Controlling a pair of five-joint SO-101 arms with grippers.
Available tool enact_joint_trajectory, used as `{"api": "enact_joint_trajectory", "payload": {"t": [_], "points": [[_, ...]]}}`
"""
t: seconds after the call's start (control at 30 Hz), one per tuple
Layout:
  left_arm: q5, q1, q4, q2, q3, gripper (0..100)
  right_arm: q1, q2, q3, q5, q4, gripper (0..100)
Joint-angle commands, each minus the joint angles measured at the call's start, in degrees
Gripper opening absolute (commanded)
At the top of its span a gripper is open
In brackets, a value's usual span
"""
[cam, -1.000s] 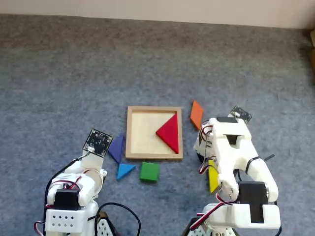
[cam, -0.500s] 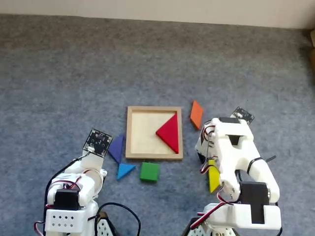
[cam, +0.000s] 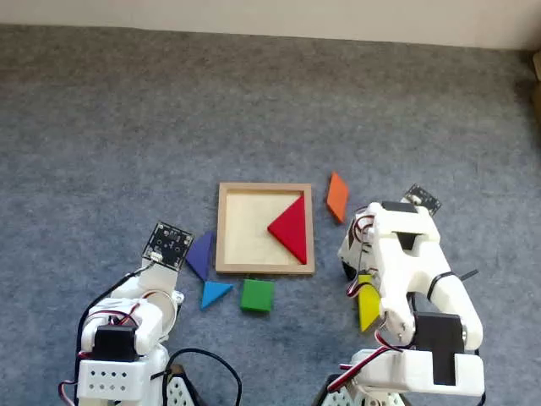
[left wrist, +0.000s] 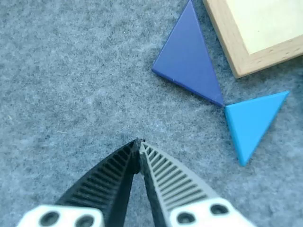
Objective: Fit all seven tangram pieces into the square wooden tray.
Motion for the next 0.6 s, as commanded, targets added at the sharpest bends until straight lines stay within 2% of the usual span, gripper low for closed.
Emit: {"api": "enact_joint_trajectory", "payload": {"t": [0.0, 0.33, 0.57], "points": [[-0.7, -0.5, 0.3, -2.9, 1.1, 1, 2.2, -0.4, -0.7, -0.6, -1.8, 36.8], [-0.7, -0.5, 0.3, -2.9, 1.1, 1, 2.2, -0.4, -0.4, -0.5, -1.8, 36.1], [-0.7, -0.5, 0.3, -2.9, 1.1, 1, 2.3, -0.5, -0.7, -0.3, -1.8, 21.1]]}}
